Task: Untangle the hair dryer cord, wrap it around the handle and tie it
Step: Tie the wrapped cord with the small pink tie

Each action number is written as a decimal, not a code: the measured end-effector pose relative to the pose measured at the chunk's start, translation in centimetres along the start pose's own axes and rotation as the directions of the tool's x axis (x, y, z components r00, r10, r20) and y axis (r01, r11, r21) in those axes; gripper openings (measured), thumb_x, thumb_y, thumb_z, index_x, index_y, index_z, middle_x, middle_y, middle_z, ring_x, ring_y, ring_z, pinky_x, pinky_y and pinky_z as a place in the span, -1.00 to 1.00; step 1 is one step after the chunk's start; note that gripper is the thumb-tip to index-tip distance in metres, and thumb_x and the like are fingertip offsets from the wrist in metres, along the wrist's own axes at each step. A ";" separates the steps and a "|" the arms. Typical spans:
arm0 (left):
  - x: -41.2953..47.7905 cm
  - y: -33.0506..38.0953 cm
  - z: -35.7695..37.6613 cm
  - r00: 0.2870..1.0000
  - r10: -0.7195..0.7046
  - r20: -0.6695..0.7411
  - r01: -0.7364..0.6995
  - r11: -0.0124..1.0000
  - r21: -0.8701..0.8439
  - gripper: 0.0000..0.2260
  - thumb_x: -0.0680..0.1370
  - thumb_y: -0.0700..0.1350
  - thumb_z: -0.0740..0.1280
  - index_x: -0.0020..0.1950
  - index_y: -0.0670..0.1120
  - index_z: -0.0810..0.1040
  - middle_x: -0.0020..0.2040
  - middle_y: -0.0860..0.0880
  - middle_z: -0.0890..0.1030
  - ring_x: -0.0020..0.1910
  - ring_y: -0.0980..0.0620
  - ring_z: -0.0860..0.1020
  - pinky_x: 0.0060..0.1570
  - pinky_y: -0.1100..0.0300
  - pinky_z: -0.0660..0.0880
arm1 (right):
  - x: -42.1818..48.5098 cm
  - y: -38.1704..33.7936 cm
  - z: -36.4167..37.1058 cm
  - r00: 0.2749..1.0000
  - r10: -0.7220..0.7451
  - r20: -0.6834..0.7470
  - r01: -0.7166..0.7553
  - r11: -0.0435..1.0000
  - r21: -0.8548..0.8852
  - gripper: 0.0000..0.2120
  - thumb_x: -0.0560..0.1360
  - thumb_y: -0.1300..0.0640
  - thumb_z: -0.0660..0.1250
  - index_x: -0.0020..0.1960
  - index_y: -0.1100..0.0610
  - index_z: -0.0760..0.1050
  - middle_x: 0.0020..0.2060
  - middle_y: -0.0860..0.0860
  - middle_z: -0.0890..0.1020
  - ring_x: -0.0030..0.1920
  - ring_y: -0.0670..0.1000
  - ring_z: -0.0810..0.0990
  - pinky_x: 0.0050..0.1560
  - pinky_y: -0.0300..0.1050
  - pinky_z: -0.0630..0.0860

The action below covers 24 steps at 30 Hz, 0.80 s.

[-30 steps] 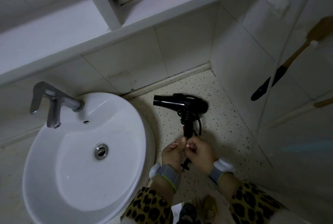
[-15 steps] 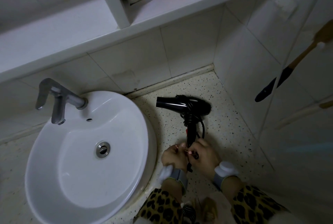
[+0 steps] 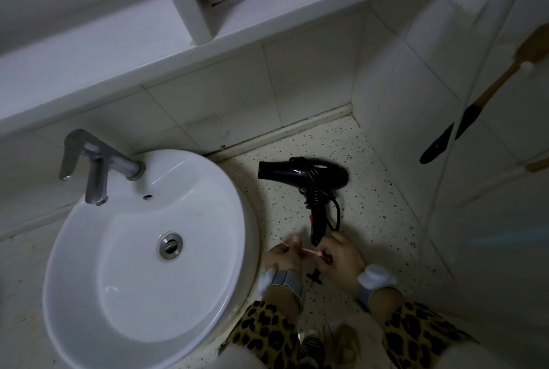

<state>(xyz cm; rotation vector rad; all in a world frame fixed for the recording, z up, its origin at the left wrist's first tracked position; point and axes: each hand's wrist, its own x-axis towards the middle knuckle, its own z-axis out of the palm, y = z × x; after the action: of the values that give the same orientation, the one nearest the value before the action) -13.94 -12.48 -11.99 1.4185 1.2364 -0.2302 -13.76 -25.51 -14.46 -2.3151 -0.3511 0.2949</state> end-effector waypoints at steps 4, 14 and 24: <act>0.1 -0.9 -0.1 0.982 0.064 0.179 -0.077 0.995 0.064 -0.83 0.53 -0.16 0.43 -0.11 -0.28 0.64 -0.25 -0.11 0.67 -0.26 -0.01 0.62 -0.09 0.17 0.60 | -0.1 0.6 -1.0 0.998 0.051 0.036 -0.052 0.998 0.019 -0.91 0.39 0.25 0.47 -0.12 0.23 0.63 -0.10 0.15 0.52 -0.17 0.10 0.52 -0.15 -0.21 0.40; 1.4 0.2 0.5 0.927 0.122 0.354 -0.255 0.898 0.358 -0.74 0.55 -0.18 0.38 0.23 -0.18 0.56 0.12 -0.12 0.65 0.01 0.00 0.65 0.05 0.19 0.58 | -1.2 1.3 -1.7 0.915 0.403 0.006 -0.386 0.873 0.298 -0.56 0.39 0.41 0.36 0.22 0.11 0.50 0.24 0.13 0.48 0.23 0.16 0.46 0.16 -0.04 0.46; 2.4 1.6 2.2 0.901 0.116 0.419 -0.274 0.899 0.341 -0.70 0.60 -0.30 0.27 0.33 -0.18 0.53 0.27 -0.15 0.60 0.22 -0.10 0.56 0.23 0.19 0.49 | -0.2 0.4 -1.0 0.906 0.418 0.071 -0.418 0.851 0.318 -0.35 0.39 0.43 0.31 0.43 0.06 0.36 0.32 0.09 0.48 0.31 0.09 0.45 0.28 -0.11 0.39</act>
<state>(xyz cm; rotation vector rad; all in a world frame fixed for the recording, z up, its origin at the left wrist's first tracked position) -10.66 -12.63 -13.45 1.7304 0.7292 -0.6174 -13.54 -26.55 -14.05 -2.0385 0.2036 0.5245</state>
